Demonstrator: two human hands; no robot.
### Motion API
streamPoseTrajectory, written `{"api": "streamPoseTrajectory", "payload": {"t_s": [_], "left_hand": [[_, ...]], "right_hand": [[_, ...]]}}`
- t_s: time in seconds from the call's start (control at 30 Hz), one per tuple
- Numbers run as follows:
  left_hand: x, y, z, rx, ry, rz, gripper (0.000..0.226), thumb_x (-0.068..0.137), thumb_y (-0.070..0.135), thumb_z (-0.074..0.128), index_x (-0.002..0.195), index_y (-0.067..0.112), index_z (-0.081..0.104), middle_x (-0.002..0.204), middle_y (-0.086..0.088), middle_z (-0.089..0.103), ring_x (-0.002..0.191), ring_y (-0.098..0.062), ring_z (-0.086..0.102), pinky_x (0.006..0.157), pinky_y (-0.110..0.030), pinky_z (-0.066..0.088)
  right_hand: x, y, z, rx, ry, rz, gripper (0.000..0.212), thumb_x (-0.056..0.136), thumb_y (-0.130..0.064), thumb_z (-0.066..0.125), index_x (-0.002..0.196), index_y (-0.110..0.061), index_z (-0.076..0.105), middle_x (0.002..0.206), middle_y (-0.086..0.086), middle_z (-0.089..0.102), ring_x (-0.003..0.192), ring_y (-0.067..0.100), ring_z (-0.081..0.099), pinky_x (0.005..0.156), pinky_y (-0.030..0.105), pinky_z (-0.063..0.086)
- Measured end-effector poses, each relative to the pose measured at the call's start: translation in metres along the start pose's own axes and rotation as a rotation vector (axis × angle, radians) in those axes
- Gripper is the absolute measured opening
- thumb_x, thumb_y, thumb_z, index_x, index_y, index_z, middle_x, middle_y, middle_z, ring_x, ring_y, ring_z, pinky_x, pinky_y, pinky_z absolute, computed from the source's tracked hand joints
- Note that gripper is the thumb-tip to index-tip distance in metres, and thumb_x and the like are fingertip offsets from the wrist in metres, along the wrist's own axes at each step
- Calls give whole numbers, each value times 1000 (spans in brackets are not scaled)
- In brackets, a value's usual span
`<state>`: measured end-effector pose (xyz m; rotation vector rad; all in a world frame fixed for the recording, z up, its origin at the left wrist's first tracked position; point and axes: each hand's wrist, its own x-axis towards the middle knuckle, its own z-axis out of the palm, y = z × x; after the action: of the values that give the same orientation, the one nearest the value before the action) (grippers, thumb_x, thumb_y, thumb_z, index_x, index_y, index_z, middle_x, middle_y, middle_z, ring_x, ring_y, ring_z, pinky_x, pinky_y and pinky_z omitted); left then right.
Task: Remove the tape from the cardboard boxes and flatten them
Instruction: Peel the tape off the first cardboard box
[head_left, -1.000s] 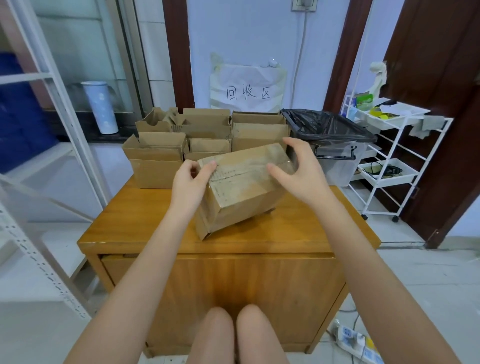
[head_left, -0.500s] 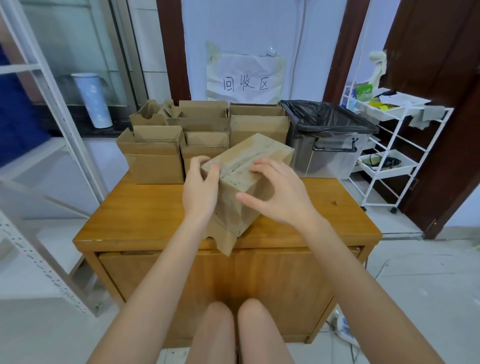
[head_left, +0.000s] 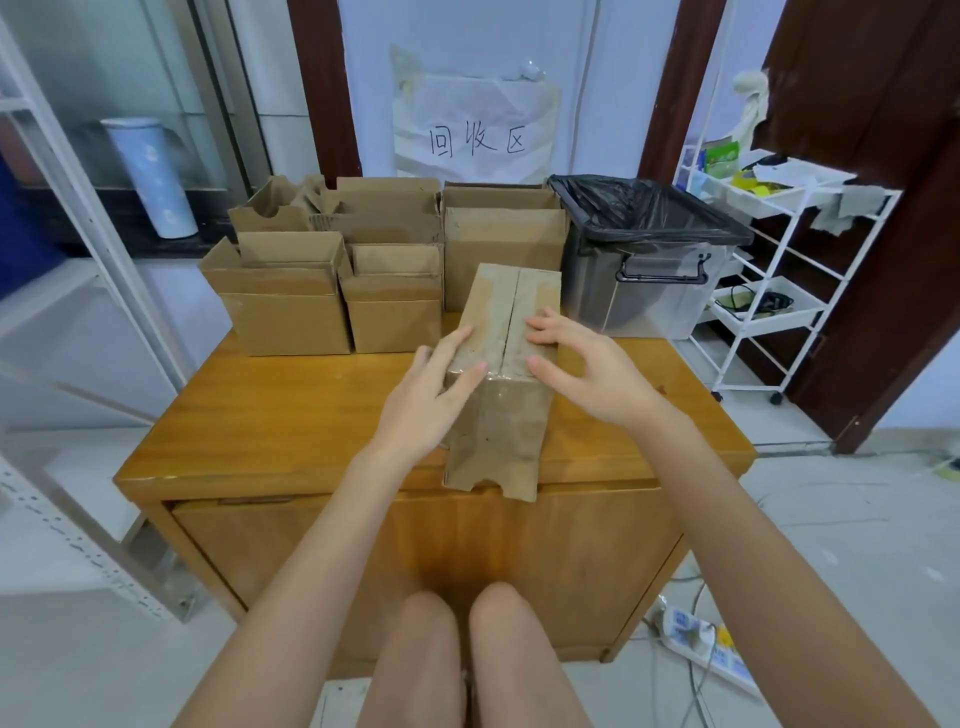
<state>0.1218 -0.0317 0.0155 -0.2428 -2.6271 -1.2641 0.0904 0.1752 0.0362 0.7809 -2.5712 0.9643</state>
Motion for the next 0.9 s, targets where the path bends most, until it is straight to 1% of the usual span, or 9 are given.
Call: {"api": "streamPoseTrajectory", "payload": {"t_s": [0.07,0.13,0.23,0.37,0.43,0.53,0.63,0.77,0.9], "left_hand": [[6,2,-5,206,40,34,53,95,57,38,144,37,35,131,6,41,116,-12,44,83,-30,39],[14,4,-10,374,93,121,54,95,55,42,141,27,43,142,4,37,130,-16,36,97,-35,37],[23,4,-10,370,39,233,56,97,50,43,139,12,45,153,3,31,143,-11,22,113,-34,24],[20,-4,-2,165,69,356,37,97,37,49,116,7,57,140,-1,48,134,-8,38,107,-35,40],[16,-8,5,51,100,413,24,97,29,51,107,9,61,126,1,56,125,-8,48,99,-40,46],[14,-14,11,-99,73,406,26,92,34,59,109,15,60,123,6,56,129,-6,45,107,-36,41],[16,-17,5,-69,-14,416,50,77,47,70,116,20,55,131,7,53,135,-5,39,110,-28,34],[19,-17,-3,136,-80,432,62,73,27,81,127,16,50,140,3,47,139,-6,32,113,-31,31],[21,-18,-3,247,-38,459,61,75,21,80,127,16,51,141,2,48,138,-7,33,113,-23,24]], "right_hand": [[3,1,-1,-106,-29,-8,39,96,-32,55,128,-11,58,145,1,47,141,10,30,113,26,26],[3,-2,0,-214,-1,-72,34,98,-31,51,121,-10,63,139,5,54,134,19,43,109,36,38],[-3,-7,1,-298,113,-253,36,93,-38,50,102,-9,70,113,4,67,102,22,62,84,39,54],[-13,-2,7,-318,71,-286,63,76,-61,61,113,-10,64,122,4,63,110,20,60,88,33,51],[-14,1,11,-377,71,-312,65,71,-57,68,114,-9,62,123,5,61,109,23,60,86,36,53],[-14,2,17,-394,122,-299,60,66,-44,81,110,-8,62,120,7,62,106,25,61,82,37,54],[-12,3,22,-396,177,-282,54,65,-35,85,106,-7,63,116,7,64,105,25,63,80,34,54],[-10,5,24,-359,202,-277,50,64,-32,87,103,-8,66,114,6,67,109,23,63,85,34,54],[-9,9,23,-315,219,-281,46,67,-31,85,102,-7,67,115,5,68,112,21,62,92,33,51]]}}
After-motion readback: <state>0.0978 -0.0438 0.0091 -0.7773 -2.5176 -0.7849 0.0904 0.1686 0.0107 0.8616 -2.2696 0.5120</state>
